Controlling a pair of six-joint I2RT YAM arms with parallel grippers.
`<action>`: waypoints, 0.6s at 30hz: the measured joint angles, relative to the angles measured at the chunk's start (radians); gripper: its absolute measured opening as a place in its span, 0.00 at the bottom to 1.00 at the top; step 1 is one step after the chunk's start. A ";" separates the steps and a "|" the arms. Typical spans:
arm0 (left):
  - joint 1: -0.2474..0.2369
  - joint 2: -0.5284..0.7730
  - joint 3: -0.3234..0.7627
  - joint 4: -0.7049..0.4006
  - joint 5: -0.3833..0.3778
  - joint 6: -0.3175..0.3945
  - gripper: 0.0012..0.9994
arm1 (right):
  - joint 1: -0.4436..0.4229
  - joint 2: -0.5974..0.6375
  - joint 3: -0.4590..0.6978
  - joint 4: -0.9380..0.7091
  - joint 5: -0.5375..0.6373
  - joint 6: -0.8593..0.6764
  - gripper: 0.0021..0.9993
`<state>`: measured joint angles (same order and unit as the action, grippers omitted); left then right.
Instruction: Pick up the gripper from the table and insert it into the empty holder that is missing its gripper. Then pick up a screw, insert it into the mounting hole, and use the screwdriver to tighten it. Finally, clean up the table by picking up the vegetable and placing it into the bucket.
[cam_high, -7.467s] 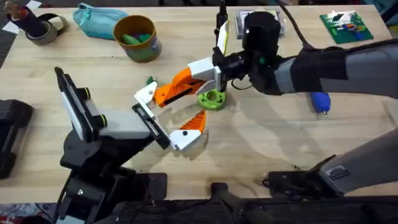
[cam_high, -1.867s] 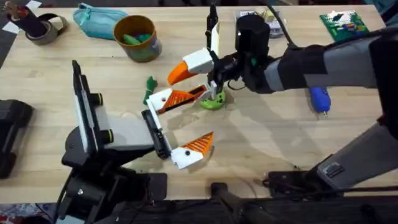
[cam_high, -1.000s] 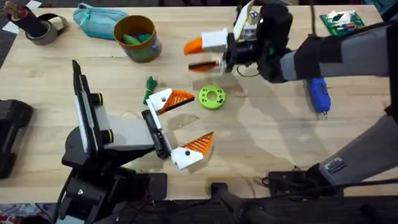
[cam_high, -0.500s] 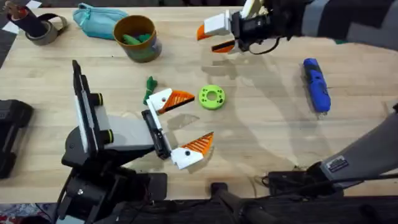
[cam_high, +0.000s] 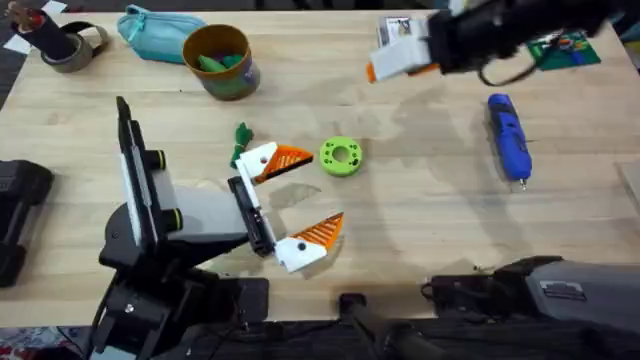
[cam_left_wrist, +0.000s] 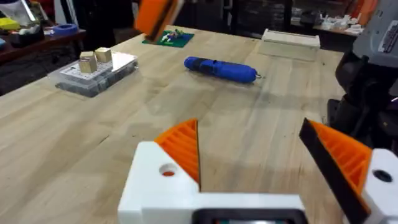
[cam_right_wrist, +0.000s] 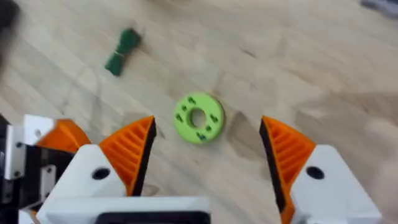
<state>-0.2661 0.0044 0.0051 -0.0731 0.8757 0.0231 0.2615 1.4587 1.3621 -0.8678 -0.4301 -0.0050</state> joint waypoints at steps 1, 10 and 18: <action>0.000 0.000 0.000 0.000 0.000 0.000 0.99 | 0.000 -0.018 0.000 -0.034 0.024 -0.005 1.00; 0.000 0.000 0.000 0.000 0.000 0.000 0.99 | 0.000 -0.096 -0.002 -0.247 0.138 -0.034 1.00; 0.000 0.000 0.000 0.000 0.000 0.000 0.99 | 0.000 -0.098 -0.151 -0.243 0.163 -0.041 1.00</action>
<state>-0.2661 0.0044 0.0051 -0.0731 0.8759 0.0235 0.2615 1.3607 1.2111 -1.1105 -0.2674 -0.0458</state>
